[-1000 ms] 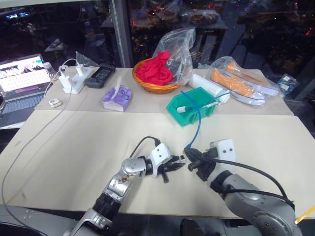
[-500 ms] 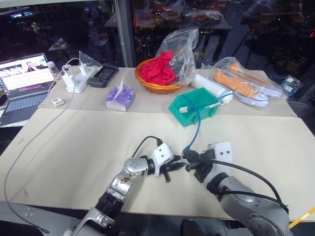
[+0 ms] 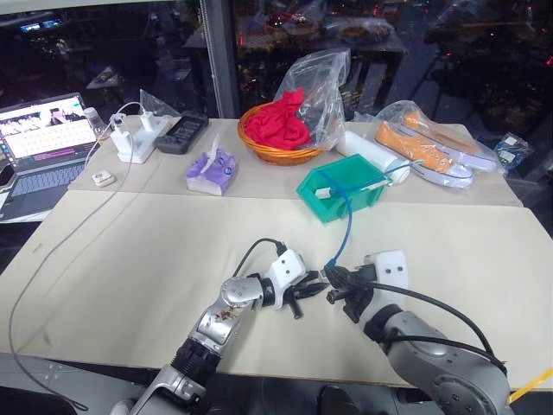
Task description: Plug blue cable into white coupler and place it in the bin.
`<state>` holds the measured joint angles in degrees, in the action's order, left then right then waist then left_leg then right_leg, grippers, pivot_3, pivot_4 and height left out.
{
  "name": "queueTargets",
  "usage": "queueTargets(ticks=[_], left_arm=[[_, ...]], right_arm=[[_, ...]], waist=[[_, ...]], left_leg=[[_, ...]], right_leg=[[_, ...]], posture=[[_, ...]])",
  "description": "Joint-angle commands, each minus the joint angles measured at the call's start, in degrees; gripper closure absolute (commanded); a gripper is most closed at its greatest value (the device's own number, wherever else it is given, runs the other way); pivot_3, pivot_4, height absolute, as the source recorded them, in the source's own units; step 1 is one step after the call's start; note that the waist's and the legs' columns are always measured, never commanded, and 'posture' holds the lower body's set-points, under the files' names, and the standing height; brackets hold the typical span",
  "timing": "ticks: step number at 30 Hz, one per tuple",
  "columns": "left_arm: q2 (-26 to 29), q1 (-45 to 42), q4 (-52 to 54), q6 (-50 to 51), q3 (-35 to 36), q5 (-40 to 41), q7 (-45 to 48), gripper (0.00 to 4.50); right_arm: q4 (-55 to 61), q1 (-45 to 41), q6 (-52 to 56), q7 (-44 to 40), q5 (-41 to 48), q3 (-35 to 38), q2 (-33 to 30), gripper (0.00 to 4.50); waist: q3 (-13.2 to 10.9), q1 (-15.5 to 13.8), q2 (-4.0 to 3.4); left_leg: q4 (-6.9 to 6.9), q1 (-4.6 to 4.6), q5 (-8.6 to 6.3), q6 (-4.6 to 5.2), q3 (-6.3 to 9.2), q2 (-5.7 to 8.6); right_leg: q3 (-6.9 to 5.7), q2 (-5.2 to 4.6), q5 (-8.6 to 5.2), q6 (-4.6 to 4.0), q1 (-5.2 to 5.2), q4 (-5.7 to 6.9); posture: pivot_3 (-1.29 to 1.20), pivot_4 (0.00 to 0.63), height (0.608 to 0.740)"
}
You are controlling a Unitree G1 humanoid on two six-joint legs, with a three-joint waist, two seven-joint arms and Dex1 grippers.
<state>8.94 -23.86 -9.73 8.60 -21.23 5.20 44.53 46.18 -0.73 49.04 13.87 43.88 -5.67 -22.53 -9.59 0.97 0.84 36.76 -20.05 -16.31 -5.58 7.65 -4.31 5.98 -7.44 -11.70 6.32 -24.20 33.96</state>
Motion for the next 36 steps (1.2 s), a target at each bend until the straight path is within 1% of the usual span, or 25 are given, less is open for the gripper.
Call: queueTargets(ticks=[1, 7, 20, 29, 36], left_arm=[[-0.09, 0.91, 1.65, 0.41, -0.56, -0.01, 0.47, 3.90], [0.04, 0.95, 2.12, 0.72, -0.41, 0.13, 0.49, 3.90], [0.43, 1.24, 2.94, 1.21, -0.12, 0.34, 0.41, 3.90], [0.29, 1.20, 3.08, 1.43, 0.05, 0.17, 0.39, 3.90], [0.52, 1.31, 3.54, 1.76, 0.42, 0.26, 0.27, 3.90]], right_arm=[[1.61, -0.58, 0.37, -1.21, -1.15, 0.39, 0.95, 4.50], [1.01, -1.20, 2.89, -2.54, -2.90, -0.13, 0.83, 4.50], [0.00, -0.95, 8.10, -2.86, -5.46, 1.12, 2.67, 4.50], [-0.10, -2.79, 14.34, -3.81, -9.63, -1.71, 0.21, 4.50], [-0.17, -3.03, 19.73, -5.48, -8.73, -2.09, 1.90, 4.50]], waist=[[0.00, 0.00, 0.00], [0.00, 0.05, 0.00], [0.01, 0.21, -0.01], [0.05, 0.27, -0.02], [0.12, 0.29, -0.01]], left_leg=[[0.00, 0.00, 0.00, 0.00, 0.00, 0.00], [0.00, 0.01, 0.00, 0.00, 0.00, 0.00], [0.00, 0.06, 0.00, 0.00, 0.00, 0.00], [0.00, 0.10, 0.00, 0.00, 0.00, 0.00], [-0.01, 0.12, 0.00, 0.00, 0.00, 0.00]], right_leg=[[0.00, 0.00, 0.00, 0.00, 0.00, 0.00], [0.00, 0.00, 0.00, 0.00, 0.00, 0.00], [0.00, 0.00, 0.00, 0.00, 0.02, 0.02], [0.00, 0.00, 0.00, 0.00, 0.04, 0.04], [0.00, 0.00, -0.01, 0.01, 0.06, 0.03]], posture=[[0.00, 0.150, 0.728], [0.00, 0.150, 0.728], [0.00, 0.150, 0.728], [0.00, 0.150, 0.728], [0.00, 0.150, 0.728]])
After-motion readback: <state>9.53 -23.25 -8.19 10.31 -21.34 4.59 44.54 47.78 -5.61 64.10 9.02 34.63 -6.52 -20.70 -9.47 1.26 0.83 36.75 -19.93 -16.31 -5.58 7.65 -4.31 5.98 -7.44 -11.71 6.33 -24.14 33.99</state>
